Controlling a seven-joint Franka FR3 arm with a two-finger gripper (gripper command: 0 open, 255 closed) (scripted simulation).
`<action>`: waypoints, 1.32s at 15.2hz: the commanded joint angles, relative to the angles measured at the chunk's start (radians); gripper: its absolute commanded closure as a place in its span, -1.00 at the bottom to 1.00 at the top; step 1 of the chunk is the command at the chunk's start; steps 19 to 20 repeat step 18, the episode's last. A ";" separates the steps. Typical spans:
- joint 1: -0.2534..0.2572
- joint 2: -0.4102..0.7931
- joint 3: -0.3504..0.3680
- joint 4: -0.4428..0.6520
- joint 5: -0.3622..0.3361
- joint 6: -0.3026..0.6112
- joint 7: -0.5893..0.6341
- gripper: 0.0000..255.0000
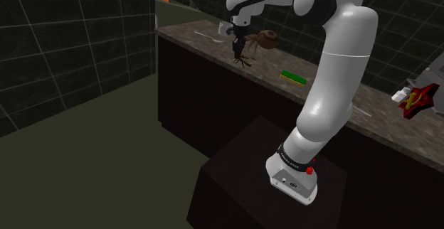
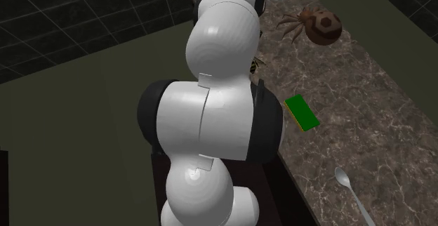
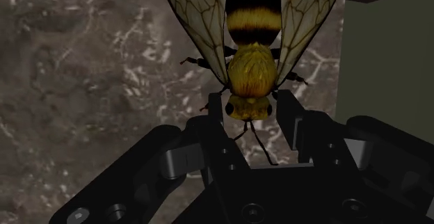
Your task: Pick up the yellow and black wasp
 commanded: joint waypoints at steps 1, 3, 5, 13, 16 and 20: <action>0.002 0.001 0.002 -0.002 0.001 0.000 0.001 1.00; 0.002 -0.007 0.001 0.014 -0.001 -0.024 0.001 1.00; 0.003 -0.014 0.000 0.032 -0.003 -0.048 0.000 1.00; 0.003 -0.034 -0.003 0.112 -0.009 -0.148 -0.003 1.00; 0.003 -0.038 -0.004 0.147 -0.010 -0.187 -0.006 1.00; 0.003 -0.039 -0.004 0.149 -0.010 -0.189 -0.006 1.00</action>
